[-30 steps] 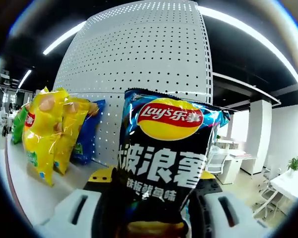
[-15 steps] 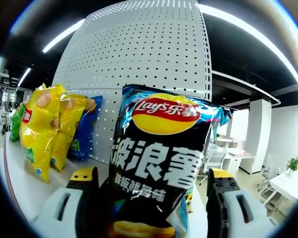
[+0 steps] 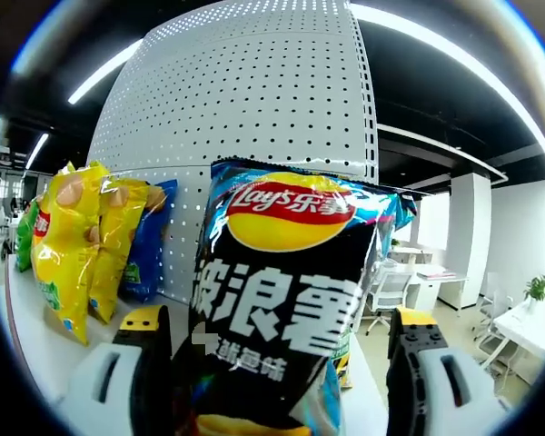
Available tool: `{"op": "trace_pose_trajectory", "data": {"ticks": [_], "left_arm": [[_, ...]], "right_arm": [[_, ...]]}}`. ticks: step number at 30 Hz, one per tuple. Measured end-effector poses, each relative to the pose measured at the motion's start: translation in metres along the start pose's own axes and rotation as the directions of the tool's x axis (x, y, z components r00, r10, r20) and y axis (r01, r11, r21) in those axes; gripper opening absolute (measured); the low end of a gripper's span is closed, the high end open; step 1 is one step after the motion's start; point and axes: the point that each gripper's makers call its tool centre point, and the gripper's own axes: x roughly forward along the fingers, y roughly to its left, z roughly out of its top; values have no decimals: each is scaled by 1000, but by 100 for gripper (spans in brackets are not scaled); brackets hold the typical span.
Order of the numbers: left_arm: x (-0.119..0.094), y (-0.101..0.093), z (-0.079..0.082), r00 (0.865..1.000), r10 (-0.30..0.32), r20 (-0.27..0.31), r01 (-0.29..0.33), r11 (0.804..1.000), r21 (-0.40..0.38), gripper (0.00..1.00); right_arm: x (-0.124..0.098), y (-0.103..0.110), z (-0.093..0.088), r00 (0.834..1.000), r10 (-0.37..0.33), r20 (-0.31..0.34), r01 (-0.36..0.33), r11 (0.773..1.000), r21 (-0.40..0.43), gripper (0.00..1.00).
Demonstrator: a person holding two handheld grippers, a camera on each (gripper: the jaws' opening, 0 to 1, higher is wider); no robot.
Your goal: Place the items from the shopping basket onto the snack and drink counter
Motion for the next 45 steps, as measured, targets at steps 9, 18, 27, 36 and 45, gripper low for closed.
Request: {"op": "trace_pose_trajectory", "data": {"ticks": [9, 18, 27, 36, 45], "left_arm": [[2, 1, 0, 1000, -5, 0, 5, 1000, 0, 86], [4, 2, 0, 1000, -9, 3, 9, 1000, -1, 86], [6, 2, -2, 1000, -11, -1, 11, 1000, -1, 86], [7, 2, -1, 1000, -16, 2, 16, 1000, -3, 86], [8, 3, -2, 1000, -17, -1, 17, 1000, -1, 85]], "right_arm": [[-1, -2, -2, 1000, 1, -10, -1, 1000, 19, 97], [-1, -5, -1, 1000, -2, -11, 2, 1000, 13, 97], [-2, -5, -12, 997, -12, -72, 14, 999, 32, 97], [-5, -6, -6, 999, -17, -50, 18, 1000, 24, 95], [-10, -6, -4, 998, -26, -51, 27, 999, 31, 94]]}}
